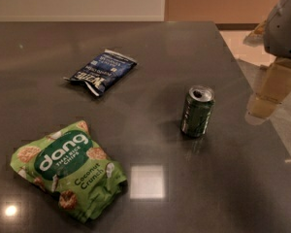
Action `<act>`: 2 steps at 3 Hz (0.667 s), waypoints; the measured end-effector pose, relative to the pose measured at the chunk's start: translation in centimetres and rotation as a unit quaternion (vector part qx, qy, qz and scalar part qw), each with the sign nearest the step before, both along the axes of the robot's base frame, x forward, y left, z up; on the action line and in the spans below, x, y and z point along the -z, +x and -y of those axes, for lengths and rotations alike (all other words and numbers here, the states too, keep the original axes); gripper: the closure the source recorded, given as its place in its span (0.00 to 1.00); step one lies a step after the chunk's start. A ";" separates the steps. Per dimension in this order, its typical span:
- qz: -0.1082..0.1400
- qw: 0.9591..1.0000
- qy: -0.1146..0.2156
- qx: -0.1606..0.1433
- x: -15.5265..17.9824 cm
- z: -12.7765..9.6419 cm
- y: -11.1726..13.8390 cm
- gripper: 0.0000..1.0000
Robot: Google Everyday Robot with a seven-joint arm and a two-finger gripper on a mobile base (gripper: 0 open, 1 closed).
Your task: Move green rice chip bag near green can
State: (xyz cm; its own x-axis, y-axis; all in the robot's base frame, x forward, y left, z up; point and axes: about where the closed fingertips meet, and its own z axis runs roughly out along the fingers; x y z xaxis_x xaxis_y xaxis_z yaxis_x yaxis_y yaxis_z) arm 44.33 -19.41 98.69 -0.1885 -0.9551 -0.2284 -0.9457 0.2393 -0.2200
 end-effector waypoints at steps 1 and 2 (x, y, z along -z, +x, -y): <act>-0.007 1.000 0.017 -0.018 -0.5 -3.7 1.1 0.00; -0.010 0.998 0.032 -0.045 -0.4 -8.0 1.9 0.00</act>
Offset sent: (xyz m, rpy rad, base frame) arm 0.0250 0.1274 -0.0044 0.0894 0.0636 0.1548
